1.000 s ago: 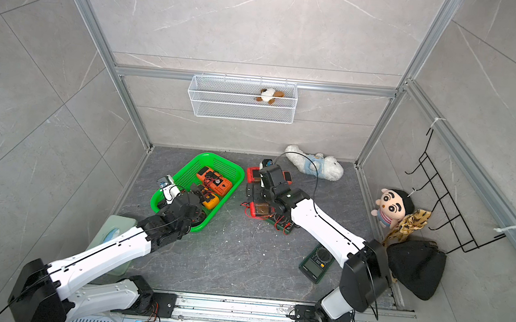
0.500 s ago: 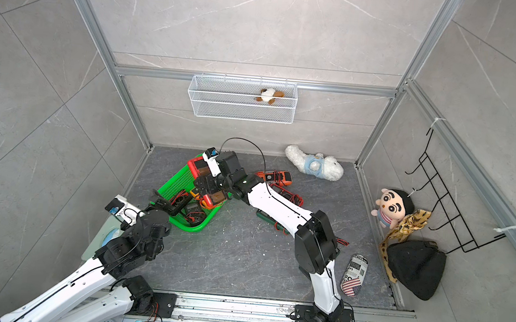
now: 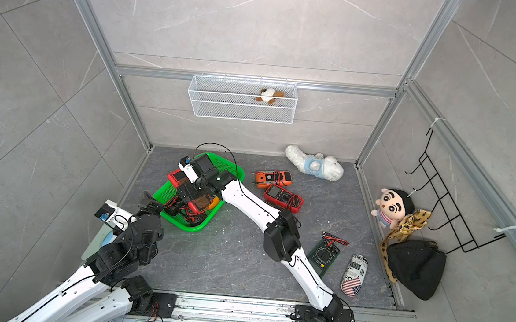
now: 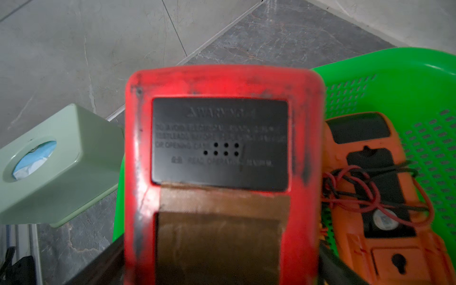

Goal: Put the multimeter into the basket
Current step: Place the multimeter in the basket.

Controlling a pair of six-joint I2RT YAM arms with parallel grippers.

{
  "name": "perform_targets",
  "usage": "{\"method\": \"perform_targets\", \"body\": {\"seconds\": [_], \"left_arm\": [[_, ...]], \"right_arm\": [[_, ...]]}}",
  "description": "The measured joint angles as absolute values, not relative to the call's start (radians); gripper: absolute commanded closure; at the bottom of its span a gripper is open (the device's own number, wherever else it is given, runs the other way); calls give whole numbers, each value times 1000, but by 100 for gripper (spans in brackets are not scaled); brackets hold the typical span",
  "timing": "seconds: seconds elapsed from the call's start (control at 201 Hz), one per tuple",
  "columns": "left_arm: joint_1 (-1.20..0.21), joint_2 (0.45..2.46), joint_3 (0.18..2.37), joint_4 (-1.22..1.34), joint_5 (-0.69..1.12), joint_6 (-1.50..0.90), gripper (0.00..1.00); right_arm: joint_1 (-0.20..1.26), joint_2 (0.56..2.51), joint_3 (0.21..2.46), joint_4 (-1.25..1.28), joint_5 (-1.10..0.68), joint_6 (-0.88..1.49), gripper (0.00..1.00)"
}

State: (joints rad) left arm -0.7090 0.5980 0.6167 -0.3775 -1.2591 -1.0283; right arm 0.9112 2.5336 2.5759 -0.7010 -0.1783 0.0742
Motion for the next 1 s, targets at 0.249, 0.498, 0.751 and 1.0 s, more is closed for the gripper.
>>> {"method": "perform_targets", "body": {"seconds": [0.249, 0.498, 0.751, 1.0], "left_arm": [[-709, 600, 617, -378, -1259, -1025, 2], [-709, 600, 617, -378, -1267, -1019, 2], [-709, 600, 617, -376, -1281, -1009, 2], [-709, 631, 618, -373, -1282, -989, 2]], "right_arm": [[929, 2777, 2975, -921, -154, 55, 100], [927, 2812, 2984, -1003, -145, 56, 100], [931, 2828, 3020, -1036, -135, 54, 85], [949, 2828, 2996, -1036, -117, 28, 41]]}}
